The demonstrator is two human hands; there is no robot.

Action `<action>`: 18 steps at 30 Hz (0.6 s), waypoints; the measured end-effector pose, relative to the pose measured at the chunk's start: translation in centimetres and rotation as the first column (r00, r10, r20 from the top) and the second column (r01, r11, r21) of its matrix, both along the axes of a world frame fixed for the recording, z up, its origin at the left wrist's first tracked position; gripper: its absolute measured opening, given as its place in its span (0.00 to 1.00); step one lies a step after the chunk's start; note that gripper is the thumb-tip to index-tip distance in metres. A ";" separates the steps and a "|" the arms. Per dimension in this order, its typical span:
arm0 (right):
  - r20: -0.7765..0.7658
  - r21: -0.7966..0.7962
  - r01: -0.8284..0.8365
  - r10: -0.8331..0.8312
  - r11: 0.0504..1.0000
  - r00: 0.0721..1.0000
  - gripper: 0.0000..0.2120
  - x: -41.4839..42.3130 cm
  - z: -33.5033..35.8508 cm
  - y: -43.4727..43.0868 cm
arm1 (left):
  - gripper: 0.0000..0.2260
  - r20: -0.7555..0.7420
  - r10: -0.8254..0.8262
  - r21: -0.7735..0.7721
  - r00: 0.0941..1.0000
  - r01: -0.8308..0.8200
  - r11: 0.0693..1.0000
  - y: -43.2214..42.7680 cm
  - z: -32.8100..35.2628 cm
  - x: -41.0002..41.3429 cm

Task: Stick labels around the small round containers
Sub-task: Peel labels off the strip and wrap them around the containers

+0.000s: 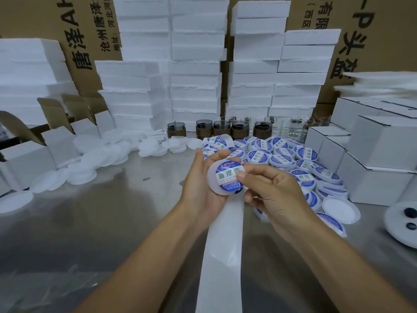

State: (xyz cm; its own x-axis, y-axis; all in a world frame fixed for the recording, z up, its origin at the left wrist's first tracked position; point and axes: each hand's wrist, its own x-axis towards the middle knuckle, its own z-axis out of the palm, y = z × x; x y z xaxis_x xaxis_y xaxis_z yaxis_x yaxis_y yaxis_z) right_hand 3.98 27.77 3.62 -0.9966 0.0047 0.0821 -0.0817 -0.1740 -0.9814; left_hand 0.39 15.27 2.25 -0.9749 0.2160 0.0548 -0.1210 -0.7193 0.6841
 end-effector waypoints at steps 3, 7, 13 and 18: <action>-0.011 0.022 0.028 -0.028 0.999 1.000 0.03 0.1 0.1 -0.2 | 0.23 0.006 0.009 -0.010 1.000 -0.008 1.000 0.1 -0.1 0.0; -0.037 0.054 0.049 -0.047 0.997 0.998 0.03 0.2 0.1 -0.2 | 0.24 0.004 0.019 -0.029 1.000 -0.018 0.999 0.2 -0.1 0.0; -0.030 0.058 0.073 -0.072 0.996 0.997 0.04 0.2 0.2 -0.3 | 0.23 0.003 0.025 -0.089 1.000 -0.024 0.996 0.4 0.0 0.1; -0.033 0.065 0.089 -0.086 0.994 0.996 0.03 0.2 0.2 -0.3 | 0.22 -0.008 0.025 -0.112 1.000 -0.026 0.993 0.4 0.0 0.2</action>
